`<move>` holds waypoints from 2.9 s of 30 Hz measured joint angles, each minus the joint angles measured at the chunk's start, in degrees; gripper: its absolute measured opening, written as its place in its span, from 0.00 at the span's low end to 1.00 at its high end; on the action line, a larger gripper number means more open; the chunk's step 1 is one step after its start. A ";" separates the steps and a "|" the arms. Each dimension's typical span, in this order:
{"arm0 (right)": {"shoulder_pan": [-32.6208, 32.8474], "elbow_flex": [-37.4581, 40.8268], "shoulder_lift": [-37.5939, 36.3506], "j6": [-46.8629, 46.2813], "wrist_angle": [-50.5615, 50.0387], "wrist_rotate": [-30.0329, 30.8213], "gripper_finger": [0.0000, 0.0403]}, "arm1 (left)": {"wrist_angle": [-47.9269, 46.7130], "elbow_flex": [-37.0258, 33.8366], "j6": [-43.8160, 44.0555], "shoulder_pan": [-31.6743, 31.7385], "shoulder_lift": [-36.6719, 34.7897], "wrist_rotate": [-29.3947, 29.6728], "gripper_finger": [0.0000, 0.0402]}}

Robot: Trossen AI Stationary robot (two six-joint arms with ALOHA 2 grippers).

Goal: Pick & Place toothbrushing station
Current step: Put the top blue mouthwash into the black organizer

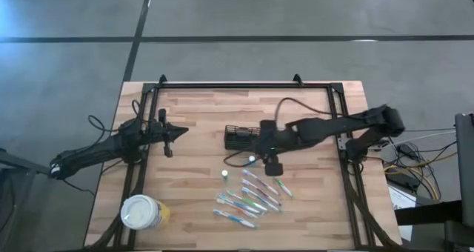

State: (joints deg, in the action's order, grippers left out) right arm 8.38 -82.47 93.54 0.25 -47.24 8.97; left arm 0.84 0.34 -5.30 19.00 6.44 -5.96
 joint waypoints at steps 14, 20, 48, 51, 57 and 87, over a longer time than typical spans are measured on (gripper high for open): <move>0.24 -5.23 12.71 4.57 -2.98 -3.43 0.49 | -0.02 0.00 1.28 0.00 0.28 0.00 0.01; 0.22 -4.98 13.22 3.89 -2.76 -2.70 0.49 | -0.02 0.00 1.09 0.00 0.29 0.02 0.01; -0.17 -2.76 15.85 -7.78 -0.51 -1.05 0.41 | 0.00 0.00 1.25 0.02 0.48 0.02 0.01; -0.20 -2.65 15.53 -7.80 0.03 -0.87 0.40 | -0.02 0.00 1.25 0.00 0.48 0.02 0.01; -0.29 -2.45 15.44 -8.10 0.82 -0.86 0.40 | 0.00 0.00 1.25 0.00 0.48 0.02 0.01; -0.52 0.54 14.59 -9.31 3.15 -0.28 0.21 | 0.02 0.00 1.40 0.00 0.48 0.02 0.01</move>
State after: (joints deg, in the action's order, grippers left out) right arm 7.86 -81.93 108.13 -9.06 -44.09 8.69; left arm 0.86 0.34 -3.90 19.00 6.92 -5.93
